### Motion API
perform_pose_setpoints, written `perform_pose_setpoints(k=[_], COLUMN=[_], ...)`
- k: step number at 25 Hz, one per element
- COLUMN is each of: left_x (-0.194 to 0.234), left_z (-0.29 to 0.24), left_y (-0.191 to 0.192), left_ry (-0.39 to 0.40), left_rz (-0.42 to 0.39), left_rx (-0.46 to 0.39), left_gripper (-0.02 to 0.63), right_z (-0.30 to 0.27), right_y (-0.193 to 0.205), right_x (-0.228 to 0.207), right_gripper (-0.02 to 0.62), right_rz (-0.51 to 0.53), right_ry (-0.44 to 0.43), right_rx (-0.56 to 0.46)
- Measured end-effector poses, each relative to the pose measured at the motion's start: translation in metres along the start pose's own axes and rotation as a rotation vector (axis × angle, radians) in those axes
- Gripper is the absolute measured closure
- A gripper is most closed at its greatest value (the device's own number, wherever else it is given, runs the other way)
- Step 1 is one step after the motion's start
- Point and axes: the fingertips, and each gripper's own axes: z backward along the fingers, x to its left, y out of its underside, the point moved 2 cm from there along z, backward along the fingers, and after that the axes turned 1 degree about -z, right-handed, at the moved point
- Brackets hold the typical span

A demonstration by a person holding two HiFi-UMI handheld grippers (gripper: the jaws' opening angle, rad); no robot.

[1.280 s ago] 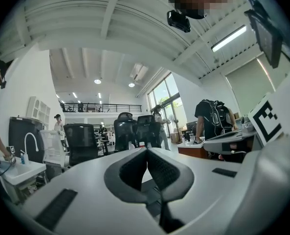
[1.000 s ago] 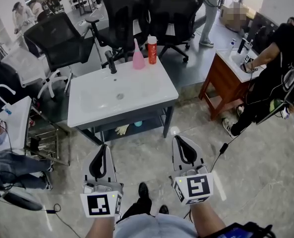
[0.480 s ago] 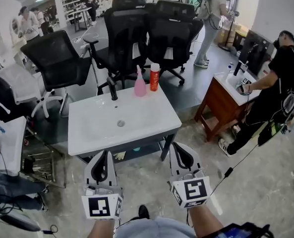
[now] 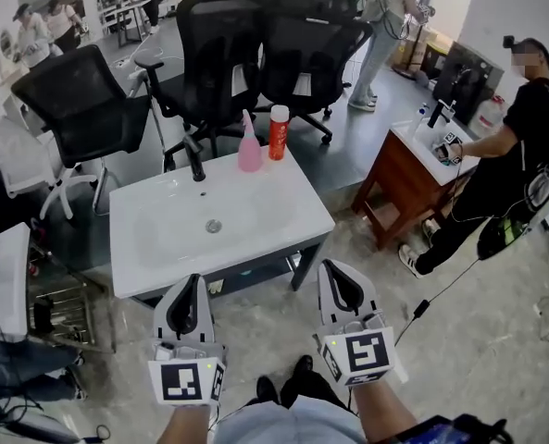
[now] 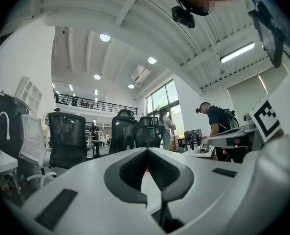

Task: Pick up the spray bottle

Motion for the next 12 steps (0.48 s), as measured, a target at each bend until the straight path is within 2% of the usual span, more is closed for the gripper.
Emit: perform_pose_setpoints(k=[5, 9, 12], left_x=[-0.005, -0.009, -0.014], left_z=[-0.019, -0.046, -0.073], left_y=[0.010, 0.014, 0.022], left_ry=[0.032, 0.036, 0.030], left_rz=[-0.007, -0.024, -0.033], left_rx=[0.024, 0.032, 0.043], left_gripper=[0.591, 0.590, 0.591], right_z=[-0.014, -0.034, -0.058], right_y=[0.014, 0.017, 0.025], right_x=[-0.008, -0.026, -0.043], right_gripper=[0.580, 0.580, 0.580], right_rz=[-0.018, -0.046, -0.052], right_ry=[0.002, 0.015, -0.007], right_rx=[0.021, 0.014, 0.018])
